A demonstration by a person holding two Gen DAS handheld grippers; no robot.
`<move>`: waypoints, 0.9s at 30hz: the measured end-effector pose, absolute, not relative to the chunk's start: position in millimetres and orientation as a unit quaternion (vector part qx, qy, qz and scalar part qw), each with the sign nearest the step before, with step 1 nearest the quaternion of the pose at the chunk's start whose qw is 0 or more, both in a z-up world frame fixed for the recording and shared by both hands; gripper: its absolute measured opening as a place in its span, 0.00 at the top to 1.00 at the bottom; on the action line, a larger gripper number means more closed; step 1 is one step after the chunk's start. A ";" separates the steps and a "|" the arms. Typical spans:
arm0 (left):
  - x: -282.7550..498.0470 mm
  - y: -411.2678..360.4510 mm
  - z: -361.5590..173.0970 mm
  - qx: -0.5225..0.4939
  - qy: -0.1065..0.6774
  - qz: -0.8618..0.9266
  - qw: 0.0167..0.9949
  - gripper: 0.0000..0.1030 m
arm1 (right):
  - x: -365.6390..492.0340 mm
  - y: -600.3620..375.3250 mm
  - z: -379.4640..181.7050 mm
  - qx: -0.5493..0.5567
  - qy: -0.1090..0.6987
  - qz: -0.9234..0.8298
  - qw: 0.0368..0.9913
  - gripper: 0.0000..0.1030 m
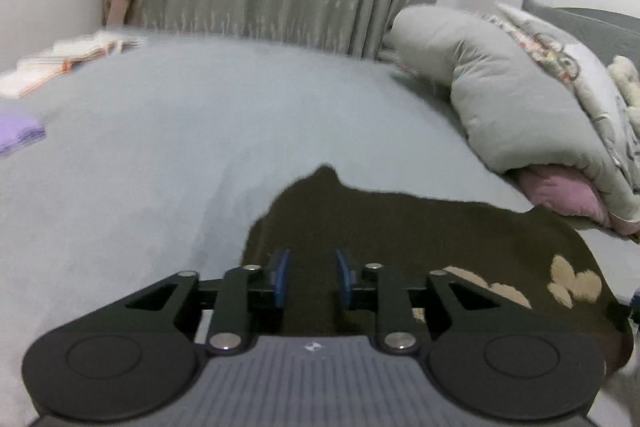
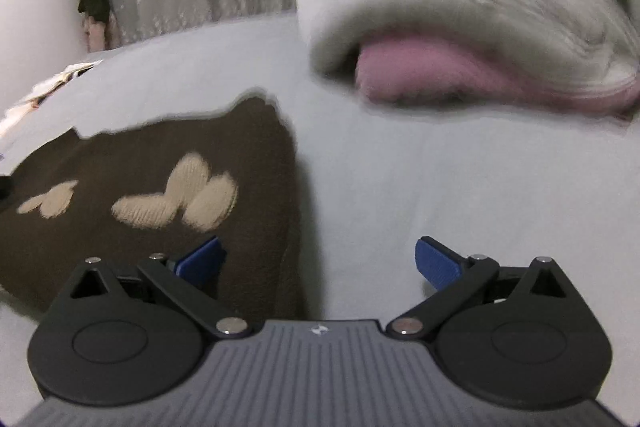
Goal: Fold clothes
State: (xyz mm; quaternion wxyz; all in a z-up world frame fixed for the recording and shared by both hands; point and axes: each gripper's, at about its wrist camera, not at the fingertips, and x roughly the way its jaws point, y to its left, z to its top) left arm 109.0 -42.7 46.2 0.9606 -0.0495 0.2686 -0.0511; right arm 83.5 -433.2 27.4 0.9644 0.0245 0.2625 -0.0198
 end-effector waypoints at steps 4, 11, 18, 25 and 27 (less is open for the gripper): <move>83.7 -63.1 47.5 -0.019 0.238 -0.070 0.969 0.34 | 73.0 -406.9 46.8 0.072 0.176 0.049 0.981 0.03; 106.3 -98.7 3.4 0.044 0.273 -0.058 0.959 0.28 | 98.5 -349.9 -0.8 0.016 0.249 0.113 0.962 0.28; 118.3 -75.4 -5.9 0.037 0.277 -0.070 0.958 0.32 | 100.4 -391.9 -15.8 -0.030 0.250 0.101 0.962 0.31; 100.8 -63.3 11.1 0.004 0.253 -0.061 0.965 0.37 | 88.2 -406.7 -12.5 0.006 0.273 0.074 0.959 0.31; 92.3 -56.1 19.5 -0.026 0.227 -0.060 0.972 0.36 | 83.7 -402.1 -0.6 0.027 0.259 0.071 0.963 0.30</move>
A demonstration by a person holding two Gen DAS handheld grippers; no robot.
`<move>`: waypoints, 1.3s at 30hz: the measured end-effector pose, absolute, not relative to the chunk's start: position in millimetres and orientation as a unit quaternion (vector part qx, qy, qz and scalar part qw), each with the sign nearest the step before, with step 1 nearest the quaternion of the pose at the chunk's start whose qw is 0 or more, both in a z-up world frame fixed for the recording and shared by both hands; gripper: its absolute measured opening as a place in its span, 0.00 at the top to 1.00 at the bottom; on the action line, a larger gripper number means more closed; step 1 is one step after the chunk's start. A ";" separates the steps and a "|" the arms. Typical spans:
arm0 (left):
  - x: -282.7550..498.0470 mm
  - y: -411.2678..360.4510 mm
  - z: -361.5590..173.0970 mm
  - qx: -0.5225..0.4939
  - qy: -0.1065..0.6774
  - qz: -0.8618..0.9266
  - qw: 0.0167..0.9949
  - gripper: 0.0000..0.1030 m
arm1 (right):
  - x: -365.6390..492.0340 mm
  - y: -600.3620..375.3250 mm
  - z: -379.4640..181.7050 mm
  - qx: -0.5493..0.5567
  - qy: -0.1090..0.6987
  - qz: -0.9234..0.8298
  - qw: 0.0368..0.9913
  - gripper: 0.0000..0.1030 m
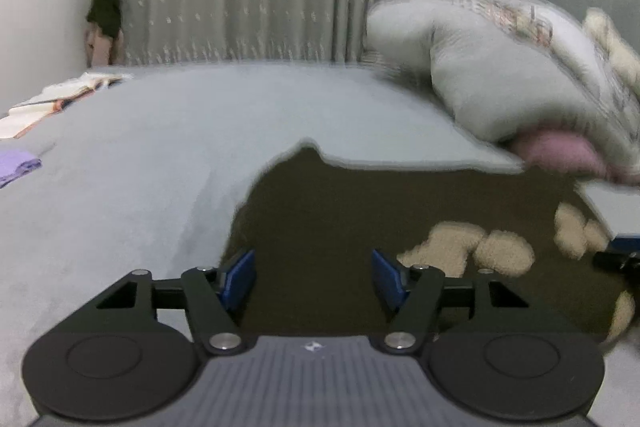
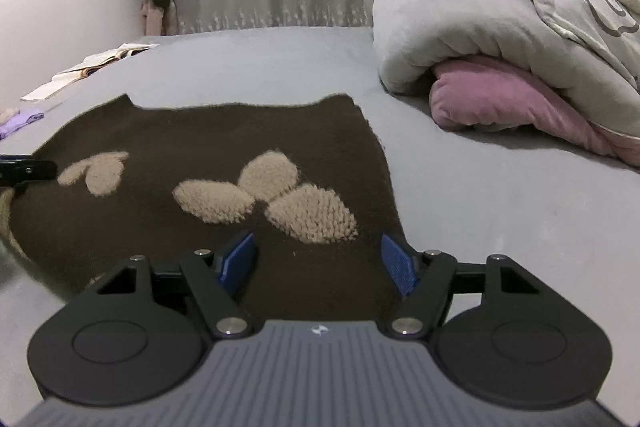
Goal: Fold clothes
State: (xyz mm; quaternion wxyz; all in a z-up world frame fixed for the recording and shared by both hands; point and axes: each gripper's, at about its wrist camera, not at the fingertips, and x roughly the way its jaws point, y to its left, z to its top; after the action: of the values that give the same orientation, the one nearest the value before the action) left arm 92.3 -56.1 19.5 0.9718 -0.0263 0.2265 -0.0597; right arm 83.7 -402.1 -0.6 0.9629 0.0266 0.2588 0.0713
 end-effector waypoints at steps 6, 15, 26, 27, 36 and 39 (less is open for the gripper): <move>98.2 -75.0 1.7 -0.043 0.222 -0.078 0.971 0.36 | 88.4 -357.1 7.3 0.052 0.233 0.113 0.964 0.23; 131.4 -65.8 -10.8 -0.002 0.268 -0.042 0.962 0.51 | 97.4 -367.1 -16.8 0.003 0.270 0.128 0.954 0.22; 78.6 24.1 13.5 -0.155 0.269 0.009 0.951 0.29 | 77.6 -454.9 1.2 0.153 0.318 0.022 0.935 0.05; 66.4 28.9 13.0 -0.168 0.271 0.006 0.948 0.28 | 73.8 -454.4 6.4 0.175 0.317 0.025 0.932 0.05; 22.9 3.3 5.7 -0.290 0.354 -0.046 0.888 0.24 | 23.9 -452.9 2.6 0.412 0.338 0.010 0.846 0.05; 29.1 1.7 -2.1 -0.318 0.361 -0.051 0.875 0.23 | -1.1 -464.3 -13.9 0.491 0.330 -0.008 0.806 0.05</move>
State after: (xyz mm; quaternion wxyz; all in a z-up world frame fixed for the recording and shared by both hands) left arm 29.1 1.7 -2.1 0.8750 -0.3181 0.3613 -0.0510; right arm -1.1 -464.3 -13.9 0.8063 0.4908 0.3300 -0.0079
